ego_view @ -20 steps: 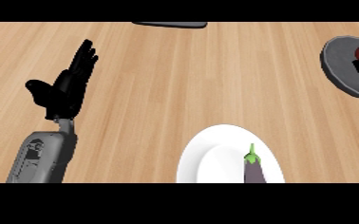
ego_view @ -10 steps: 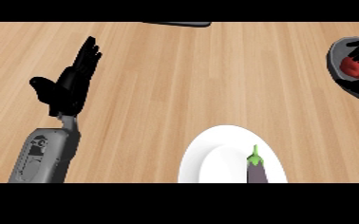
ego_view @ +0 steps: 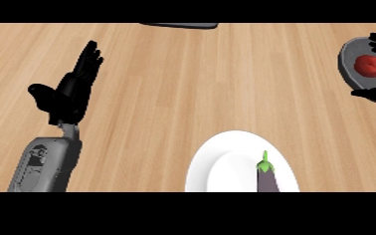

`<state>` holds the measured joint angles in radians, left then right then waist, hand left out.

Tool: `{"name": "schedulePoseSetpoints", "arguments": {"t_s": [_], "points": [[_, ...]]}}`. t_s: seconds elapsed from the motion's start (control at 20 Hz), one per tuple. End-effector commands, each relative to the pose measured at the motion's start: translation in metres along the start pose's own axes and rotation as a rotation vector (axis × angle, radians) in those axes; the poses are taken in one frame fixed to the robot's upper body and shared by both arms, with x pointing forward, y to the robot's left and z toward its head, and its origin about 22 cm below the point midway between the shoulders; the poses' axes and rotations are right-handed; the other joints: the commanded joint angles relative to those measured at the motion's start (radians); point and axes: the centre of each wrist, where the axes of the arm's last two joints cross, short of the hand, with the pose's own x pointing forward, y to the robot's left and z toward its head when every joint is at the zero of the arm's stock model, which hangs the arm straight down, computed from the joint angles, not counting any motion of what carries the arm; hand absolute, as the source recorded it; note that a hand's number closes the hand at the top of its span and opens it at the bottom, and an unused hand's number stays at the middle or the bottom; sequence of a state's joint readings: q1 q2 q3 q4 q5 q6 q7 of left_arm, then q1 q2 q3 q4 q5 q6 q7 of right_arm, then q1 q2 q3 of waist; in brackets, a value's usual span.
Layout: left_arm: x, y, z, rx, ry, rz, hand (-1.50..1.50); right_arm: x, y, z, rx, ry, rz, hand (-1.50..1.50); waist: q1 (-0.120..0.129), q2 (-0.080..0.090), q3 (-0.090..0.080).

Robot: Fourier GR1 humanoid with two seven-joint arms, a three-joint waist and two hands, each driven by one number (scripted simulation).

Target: Pick the bell pepper from the plate and place it in the pan

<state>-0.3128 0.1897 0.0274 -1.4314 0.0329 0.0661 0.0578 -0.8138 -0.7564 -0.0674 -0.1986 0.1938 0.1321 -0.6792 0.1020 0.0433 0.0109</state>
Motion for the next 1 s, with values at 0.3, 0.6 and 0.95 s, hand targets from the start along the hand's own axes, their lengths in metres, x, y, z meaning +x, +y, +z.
{"name": "schedulePoseSetpoints", "arguments": {"t_s": [0.3, 0.6, 0.95], "points": [[-0.001, 0.004, 0.001, 0.04, 0.032, 0.002, 0.0, -0.026, -0.051, 0.045, -0.049, -0.09, -0.38, -1.5, -0.054, -0.014, -0.001], [-0.005, 0.016, 0.01, 0.061, 0.047, 0.004, 0.0, -0.03, -0.106, 0.086, 0.008, -0.137, -0.469, -1.5, -0.073, -0.025, 0.0], [-0.015, 0.025, 0.023, 0.093, 0.063, -0.008, 0.0, -0.038, -0.133, 0.127, 0.022, -0.17, -0.467, -1.5, -0.102, -0.038, -0.002]]}}
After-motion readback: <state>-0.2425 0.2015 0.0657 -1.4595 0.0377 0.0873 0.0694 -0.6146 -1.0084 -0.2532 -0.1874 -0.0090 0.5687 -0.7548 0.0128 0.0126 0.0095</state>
